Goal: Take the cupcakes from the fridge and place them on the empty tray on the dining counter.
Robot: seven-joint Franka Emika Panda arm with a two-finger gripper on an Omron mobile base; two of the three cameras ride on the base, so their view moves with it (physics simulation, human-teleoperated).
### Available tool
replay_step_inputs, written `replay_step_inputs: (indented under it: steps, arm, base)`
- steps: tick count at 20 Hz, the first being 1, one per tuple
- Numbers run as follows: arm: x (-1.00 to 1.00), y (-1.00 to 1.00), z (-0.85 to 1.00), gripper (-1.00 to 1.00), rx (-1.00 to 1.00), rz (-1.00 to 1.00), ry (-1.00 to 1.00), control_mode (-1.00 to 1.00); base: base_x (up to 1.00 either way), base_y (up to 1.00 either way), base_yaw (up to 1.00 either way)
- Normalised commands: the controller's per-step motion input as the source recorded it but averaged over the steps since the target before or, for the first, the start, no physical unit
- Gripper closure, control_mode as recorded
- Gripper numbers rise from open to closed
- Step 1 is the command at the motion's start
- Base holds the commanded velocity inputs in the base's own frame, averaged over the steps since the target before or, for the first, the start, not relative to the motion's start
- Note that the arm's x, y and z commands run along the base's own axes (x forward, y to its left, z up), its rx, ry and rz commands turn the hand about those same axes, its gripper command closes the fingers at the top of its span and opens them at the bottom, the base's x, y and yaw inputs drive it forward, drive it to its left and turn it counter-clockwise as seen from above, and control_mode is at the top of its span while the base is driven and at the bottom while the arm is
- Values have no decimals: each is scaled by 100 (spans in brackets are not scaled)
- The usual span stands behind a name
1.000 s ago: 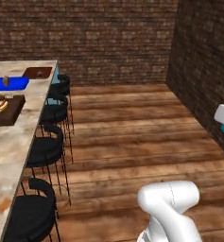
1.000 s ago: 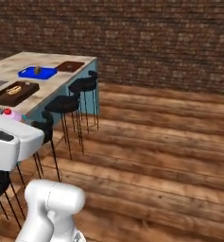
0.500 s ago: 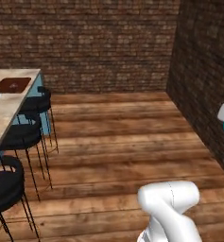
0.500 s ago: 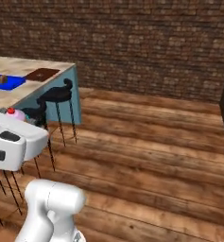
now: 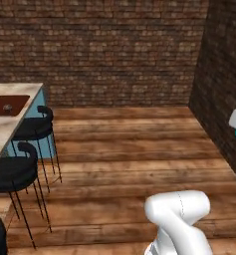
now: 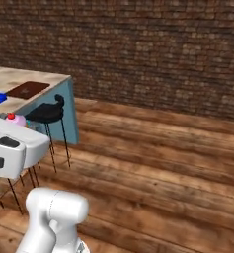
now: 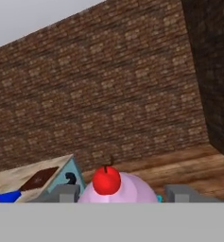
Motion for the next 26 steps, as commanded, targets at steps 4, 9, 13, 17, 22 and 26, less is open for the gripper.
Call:
replay_step_inputs:
  steps: [4,9,13,17,22,26]
  arm:
    - [0,0,0,100,0,0,0,100]
    - [0,0,0,100,0,0,0,100]
    - [0,0,0,100,0,0,0,100]
    - [0,0,0,100,0,0,0,100]
    - [0,0,0,100,0,0,0,100]
    - [0,0,0,100,0,0,0,100]
  base:
    - [100,0,15]
    - [100,0,11]
    - [100,1,14]
    - [100,3,30]
    - [100,0,60]
    - [100,0,69]
